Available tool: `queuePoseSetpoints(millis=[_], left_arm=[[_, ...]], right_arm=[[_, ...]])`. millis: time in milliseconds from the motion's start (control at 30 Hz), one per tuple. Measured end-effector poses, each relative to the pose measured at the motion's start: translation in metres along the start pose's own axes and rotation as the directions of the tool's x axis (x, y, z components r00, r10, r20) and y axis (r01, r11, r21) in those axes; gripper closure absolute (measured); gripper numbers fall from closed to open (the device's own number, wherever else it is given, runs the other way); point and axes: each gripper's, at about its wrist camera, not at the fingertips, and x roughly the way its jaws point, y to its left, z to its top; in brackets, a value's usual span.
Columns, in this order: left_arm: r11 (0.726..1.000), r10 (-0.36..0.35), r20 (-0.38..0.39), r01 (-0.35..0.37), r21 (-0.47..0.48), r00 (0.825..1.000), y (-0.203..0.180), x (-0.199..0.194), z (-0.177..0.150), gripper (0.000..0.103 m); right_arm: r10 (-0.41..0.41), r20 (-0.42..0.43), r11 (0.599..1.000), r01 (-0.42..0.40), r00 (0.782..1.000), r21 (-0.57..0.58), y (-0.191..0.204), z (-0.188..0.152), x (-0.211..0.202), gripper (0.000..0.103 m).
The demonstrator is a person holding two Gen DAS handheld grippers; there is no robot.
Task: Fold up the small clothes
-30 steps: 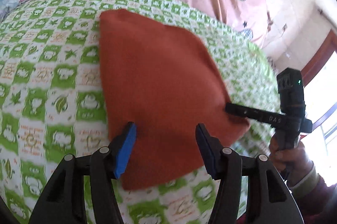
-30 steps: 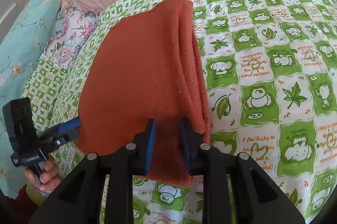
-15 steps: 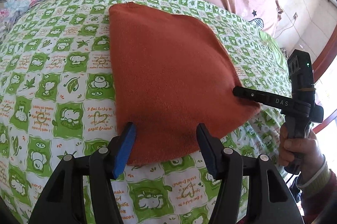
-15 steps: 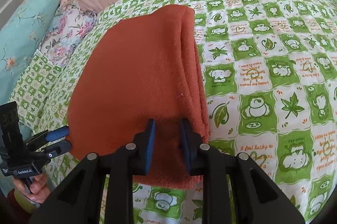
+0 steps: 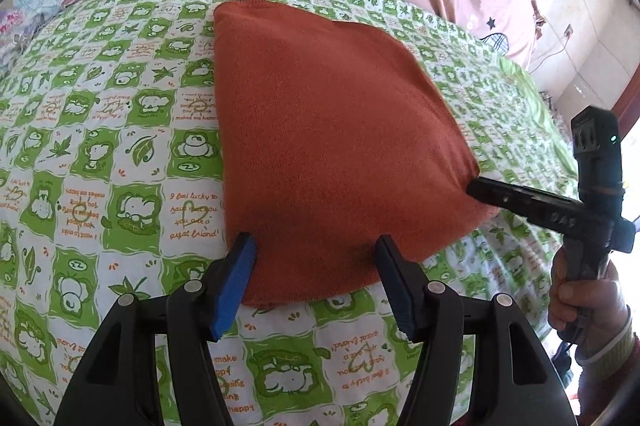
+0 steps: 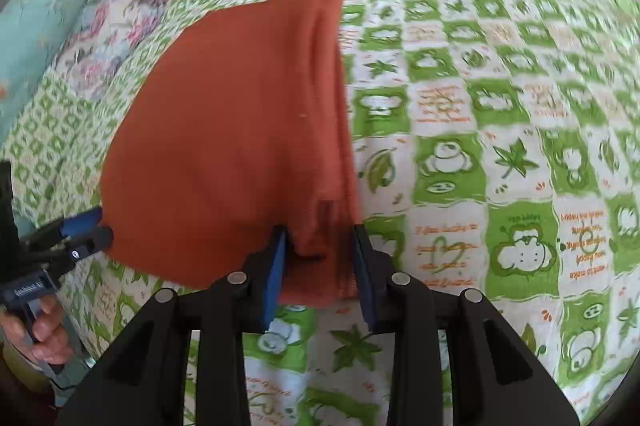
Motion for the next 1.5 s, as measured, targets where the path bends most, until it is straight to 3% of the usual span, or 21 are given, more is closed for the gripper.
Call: queuePoseSetpoints(millis=[67,100,333,600,867,1033,1267,1500], left_arm=[[0.996,0.090,-0.023,-0.089,0.016,0.996,-0.002,0.005,-0.001,0.039],[0.995,0.102,-0.029,-0.101,0.018,0.994,-0.001,0.006,-0.002,0.039],[0.993,0.120,-0.035,-0.120,-0.015,0.992,0.003,-0.002,-0.007,0.039],[0.991,0.126,-0.033,-0.127,-0.036,0.991,0.003,-0.016,-0.011,0.038],[0.987,0.155,-0.028,-0.156,-0.034,0.988,-0.009,-0.029,-0.026,0.021],[0.982,0.189,-0.054,-0.190,-0.015,0.980,-0.012,-0.036,-0.040,0.020],[0.949,0.314,-0.028,-0.314,0.021,0.949,-0.014,-0.069,-0.070,0.018],[0.931,0.363,0.051,-0.364,0.033,0.931,-0.022,-0.087,-0.061,0.014]], right_arm=[[0.032,0.000,0.998,-0.032,0.999,0.055,-0.011,0.001,-0.002,0.064],[0.027,0.003,0.998,-0.027,1.000,0.052,-0.011,0.001,-0.005,0.064],[-0.040,0.033,0.999,0.040,0.999,-0.016,0.002,0.000,-0.019,0.062],[0.025,0.060,1.000,-0.026,0.998,0.017,0.007,-0.009,-0.044,0.061],[0.033,0.017,0.999,-0.032,0.999,-0.012,0.028,-0.037,-0.053,0.037],[0.030,-0.001,0.998,-0.030,1.000,-0.051,0.037,-0.054,-0.064,0.022],[0.027,-0.001,0.997,-0.027,1.000,-0.069,0.032,-0.074,-0.074,0.014],[0.047,0.033,0.995,-0.044,0.998,-0.092,0.040,-0.061,-0.078,0.010]])
